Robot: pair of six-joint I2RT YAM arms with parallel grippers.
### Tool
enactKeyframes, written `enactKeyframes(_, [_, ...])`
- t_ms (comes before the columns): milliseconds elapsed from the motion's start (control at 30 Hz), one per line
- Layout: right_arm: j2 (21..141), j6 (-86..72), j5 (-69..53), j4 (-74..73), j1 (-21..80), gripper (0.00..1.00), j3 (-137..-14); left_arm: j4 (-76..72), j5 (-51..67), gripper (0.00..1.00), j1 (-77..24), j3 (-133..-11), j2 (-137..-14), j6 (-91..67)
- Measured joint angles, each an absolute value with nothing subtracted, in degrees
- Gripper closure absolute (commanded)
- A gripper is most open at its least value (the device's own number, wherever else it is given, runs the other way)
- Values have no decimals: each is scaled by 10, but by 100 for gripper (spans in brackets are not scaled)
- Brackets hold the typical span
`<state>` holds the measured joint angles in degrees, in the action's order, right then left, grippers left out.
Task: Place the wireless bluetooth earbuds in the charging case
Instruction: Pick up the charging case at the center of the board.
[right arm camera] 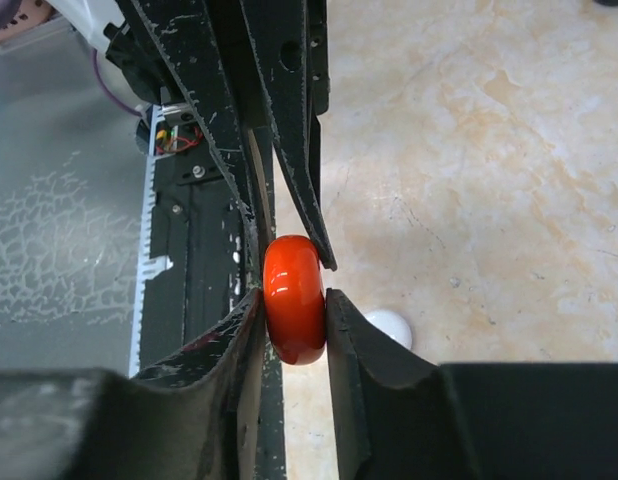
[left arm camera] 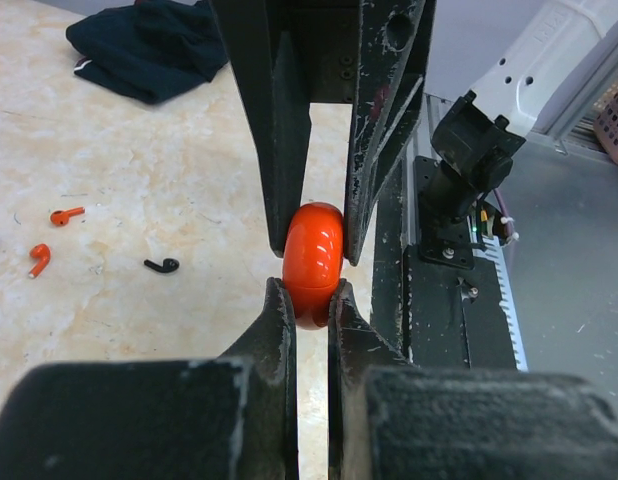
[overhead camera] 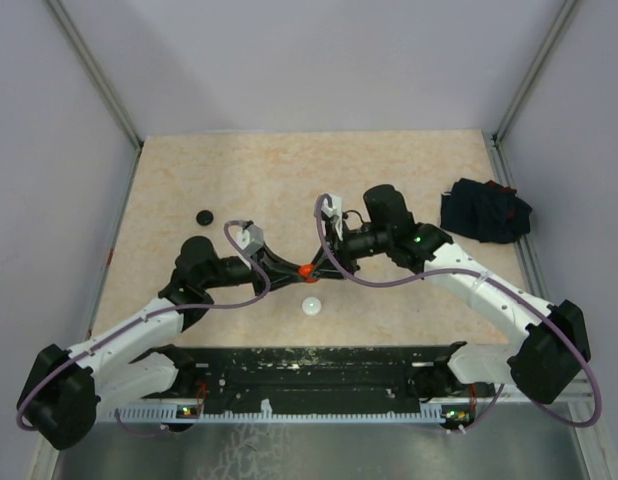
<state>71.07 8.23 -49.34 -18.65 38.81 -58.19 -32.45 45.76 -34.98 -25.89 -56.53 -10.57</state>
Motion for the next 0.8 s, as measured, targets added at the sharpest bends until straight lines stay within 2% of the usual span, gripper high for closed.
enactKeyframes(67, [711,86,-495,-187,388,92,-582,-322,463,96,-350,-262,-567,-106])
enactKeyframes(133, [711,91,-496,-185,388,100,-582,-319,469,87,-350,-262,-567,-106])
enactKeyframes(233, [711,94,-499,-185,387,100,-582,-319,473,73,-350,-262,-567,-106])
enactKeyframes(400, [711,89,-502,-179,388,100,-582,-322,471,55,-350,-262,-567,-109])
enactKeyframes(533, [711,77,-505,-153,388,100,-581,-350,464,50,-350,-250,-567,-129])
enactKeyframes(800, [703,53,-506,-103,388,100,-562,-459,433,50,-350,-183,-568,-203])
